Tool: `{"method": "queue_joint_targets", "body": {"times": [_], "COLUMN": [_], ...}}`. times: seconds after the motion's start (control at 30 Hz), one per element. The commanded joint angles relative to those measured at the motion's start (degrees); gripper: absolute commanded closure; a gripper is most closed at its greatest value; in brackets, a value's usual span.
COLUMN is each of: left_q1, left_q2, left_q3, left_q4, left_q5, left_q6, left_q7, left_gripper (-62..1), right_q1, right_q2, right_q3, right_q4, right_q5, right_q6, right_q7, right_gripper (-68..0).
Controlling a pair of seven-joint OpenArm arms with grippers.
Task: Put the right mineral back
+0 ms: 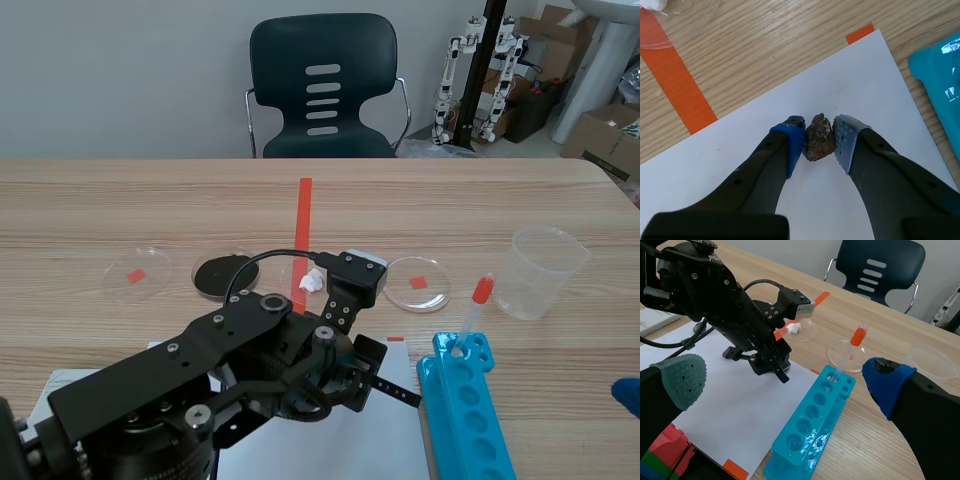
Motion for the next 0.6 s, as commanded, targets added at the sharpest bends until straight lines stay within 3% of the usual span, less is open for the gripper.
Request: {"method": "queue_joint_targets", "body": {"times": [0.0, 0.4, 0.57], "left_q1": [-0.9, -1.2, -1.2], "left_q2": [1.1, 2.5, 2.5], "left_q3": [-0.5, -0.5, -0.5], "left_q4": [0.4, -1.5, -1.5], "left_q5": [-0.2, -0.2, -0.3], "left_q6": [-0.2, -0.5, -0.5], "left_q7": [-0.8, -1.4, -1.6], "left_gripper": [-11.6, -11.8, -19.2], "right_q1": [0.2, 0.2, 0.2], "right_q2": [0.0, 0.0, 0.0], "right_q3": [0.3, 0.3, 0.3], "right_q4": [1.2, 1.2, 1.2], "right_q5": [0.4, 0.4, 0.4], "right_q6": [0.0, 0.0, 0.0], "right_q7": [0.9, 0.9, 0.9], "right_gripper": [-67.9, -67.9, -67.9]}}
